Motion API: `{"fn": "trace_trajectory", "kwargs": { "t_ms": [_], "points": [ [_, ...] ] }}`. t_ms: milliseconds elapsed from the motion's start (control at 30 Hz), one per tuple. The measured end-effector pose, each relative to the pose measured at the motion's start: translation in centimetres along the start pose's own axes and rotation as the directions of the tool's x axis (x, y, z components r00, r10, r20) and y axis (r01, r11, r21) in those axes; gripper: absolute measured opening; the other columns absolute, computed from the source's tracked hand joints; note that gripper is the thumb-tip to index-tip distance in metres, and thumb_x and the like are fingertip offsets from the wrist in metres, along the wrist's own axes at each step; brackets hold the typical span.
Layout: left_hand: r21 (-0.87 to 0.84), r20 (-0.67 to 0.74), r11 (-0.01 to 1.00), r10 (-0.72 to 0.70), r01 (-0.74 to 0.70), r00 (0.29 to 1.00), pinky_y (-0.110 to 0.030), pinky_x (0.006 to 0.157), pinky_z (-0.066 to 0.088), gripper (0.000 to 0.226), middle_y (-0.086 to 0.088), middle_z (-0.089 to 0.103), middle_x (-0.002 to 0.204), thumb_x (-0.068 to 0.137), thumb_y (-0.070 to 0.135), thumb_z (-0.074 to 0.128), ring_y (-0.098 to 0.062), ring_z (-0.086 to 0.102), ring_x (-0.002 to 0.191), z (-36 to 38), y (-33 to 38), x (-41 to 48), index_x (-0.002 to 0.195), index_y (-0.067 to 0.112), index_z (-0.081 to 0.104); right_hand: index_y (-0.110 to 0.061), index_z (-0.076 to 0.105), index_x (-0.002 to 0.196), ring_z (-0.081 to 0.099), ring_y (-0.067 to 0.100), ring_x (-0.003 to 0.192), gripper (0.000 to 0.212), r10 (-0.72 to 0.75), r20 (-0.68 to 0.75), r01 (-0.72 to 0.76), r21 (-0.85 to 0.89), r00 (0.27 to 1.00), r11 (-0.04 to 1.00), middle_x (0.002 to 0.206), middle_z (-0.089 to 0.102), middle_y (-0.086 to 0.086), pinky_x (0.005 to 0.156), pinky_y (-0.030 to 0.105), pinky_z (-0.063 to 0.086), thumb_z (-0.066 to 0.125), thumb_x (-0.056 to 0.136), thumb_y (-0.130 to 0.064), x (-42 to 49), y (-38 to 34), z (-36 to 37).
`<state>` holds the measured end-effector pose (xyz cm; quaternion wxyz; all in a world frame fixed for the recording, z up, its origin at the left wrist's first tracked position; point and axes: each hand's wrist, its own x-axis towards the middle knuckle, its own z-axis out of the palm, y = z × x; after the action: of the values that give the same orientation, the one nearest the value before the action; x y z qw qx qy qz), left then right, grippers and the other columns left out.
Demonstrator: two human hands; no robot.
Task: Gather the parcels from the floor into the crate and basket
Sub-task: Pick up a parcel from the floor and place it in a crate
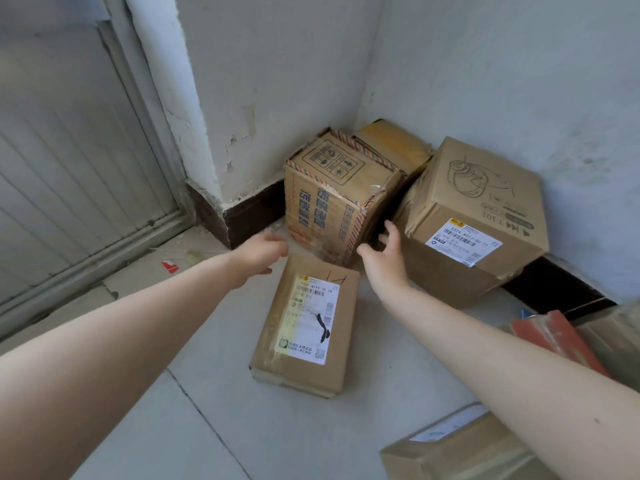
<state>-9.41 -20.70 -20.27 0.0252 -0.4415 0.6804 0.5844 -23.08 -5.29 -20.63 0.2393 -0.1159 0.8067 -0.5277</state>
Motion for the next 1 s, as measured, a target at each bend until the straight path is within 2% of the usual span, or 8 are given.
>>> {"fn": "trace_trajectory", "kwargs": {
  "t_ms": [133, 233, 400, 533, 633, 800, 900, 1000],
  "points": [
    [-0.179, -0.104, 0.979, 0.081, -0.099, 0.991, -0.035, 0.094, 0.046, 0.069, -0.004, 0.041, 0.144, 0.087, 0.026, 0.059, -0.021, 0.047, 0.123, 0.5, 3.3, 1.2, 0.149, 0.02, 0.029, -0.043, 0.015, 0.153, 0.042, 0.011, 0.127, 0.081, -0.121, 0.006, 0.12, 0.041, 0.993, 0.992, 0.158, 0.025, -0.007, 0.099, 0.026, 0.034, 0.055, 0.09, -0.011, 1.8, -2.8, 0.1],
    [-0.295, -0.198, 0.945, 0.086, -0.143, 0.976, -0.042, 0.106, 0.042, 0.088, -0.006, 0.036, 0.149, 0.068, 0.032, 0.061, -0.026, 0.045, 0.129, -0.1, 5.1, 2.3, 0.15, 0.029, 0.026, -0.041, 0.018, 0.154, 0.025, 0.015, 0.144, 0.073, -0.163, -0.024, 0.164, 0.04, 0.986, 0.986, 0.159, 0.015, -0.005, 0.117, 0.034, 0.022, 0.048, 0.092, -0.016, 3.1, -4.0, 0.3],
    [-0.381, -0.249, 0.902, 0.113, -0.205, 0.962, -0.029, 0.095, 0.037, 0.075, 0.004, 0.041, 0.138, 0.088, 0.021, 0.057, -0.016, 0.043, 0.122, -0.8, 6.6, 3.8, 0.153, 0.023, 0.019, -0.031, 0.018, 0.156, 0.016, 0.018, 0.149, 0.066, -0.09, -0.106, 0.099, 0.082, 0.99, 0.992, 0.163, 0.013, 0.0, 0.121, 0.042, 0.016, 0.048, 0.098, -0.038, 5.0, -4.5, 0.8],
    [-0.48, -0.2, 0.862, 0.076, -0.165, 0.977, -0.034, 0.106, 0.031, 0.073, 0.0, 0.037, 0.15, 0.091, 0.031, 0.055, -0.021, 0.037, 0.135, -1.1, 6.6, 5.0, 0.154, 0.028, 0.018, -0.037, 0.013, 0.155, 0.026, 0.023, 0.146, 0.09, 0.037, -0.057, -0.027, 0.159, 0.998, 0.987, 0.161, 0.021, -0.004, 0.118, 0.046, 0.023, 0.063, 0.084, -0.058, 5.9, -4.8, 0.9],
    [-0.504, -0.136, 0.85, 0.096, -0.152, 0.986, -0.03, 0.091, 0.037, 0.06, -0.001, 0.051, 0.133, 0.088, 0.031, 0.055, -0.013, 0.052, 0.11, -1.0, 6.8, 5.1, 0.143, 0.022, 0.036, -0.051, 0.02, 0.148, 0.048, 0.028, 0.13, 0.105, 0.15, 0.021, -0.15, 0.253, 0.989, 0.956, 0.151, 0.039, -0.003, 0.105, 0.059, 0.039, 0.073, 0.058, -0.061, 5.9, -4.4, 1.3],
    [-0.632, -0.181, 0.759, 0.051, -0.156, 0.982, -0.045, 0.097, 0.045, 0.014, -0.004, 0.055, 0.108, 0.087, 0.02, 0.039, -0.024, 0.053, 0.106, -1.5, 6.2, 4.8, 0.097, 0.014, 0.048, -0.047, 0.033, 0.144, 0.063, 0.019, 0.105, 0.069, 0.098, 0.141, -0.144, 0.369, 0.985, 0.918, 0.128, 0.06, -0.005, 0.085, 0.054, 0.053, 0.067, 0.085, -0.033, 6.0, -3.8, 0.5],
    [-0.686, -0.168, 0.715, 0.025, -0.135, 0.985, -0.053, 0.1, 0.043, 0.032, -0.006, 0.063, 0.108, 0.097, 0.033, 0.029, -0.026, 0.056, 0.111, -2.4, 5.7, 4.5, 0.078, 0.016, 0.049, -0.041, 0.042, 0.138, 0.064, 0.017, 0.103, 0.059, 0.048, 0.098, -0.085, 0.426, 0.994, 0.9, 0.119, 0.066, -0.006, 0.09, 0.049, 0.053, 0.06, 0.085, -0.022, 5.3, -3.2, 0.2],
    [-0.682, -0.11, 0.728, -0.007, -0.071, 0.994, -0.056, 0.099, 0.043, 0.053, -0.008, 0.066, 0.106, 0.101, 0.049, 0.021, -0.027, 0.059, 0.109, -3.6, 5.4, 4.3, 0.082, 0.015, 0.056, -0.022, 0.052, 0.126, 0.065, 0.024, 0.101, 0.046, 0.068, 0.048, -0.083, 0.53, 0.997, 0.844, 0.112, 0.068, 0.003, 0.092, 0.044, 0.051, 0.05, 0.08, -0.027, 4.3, -3.1, -0.1]
  ]
}}
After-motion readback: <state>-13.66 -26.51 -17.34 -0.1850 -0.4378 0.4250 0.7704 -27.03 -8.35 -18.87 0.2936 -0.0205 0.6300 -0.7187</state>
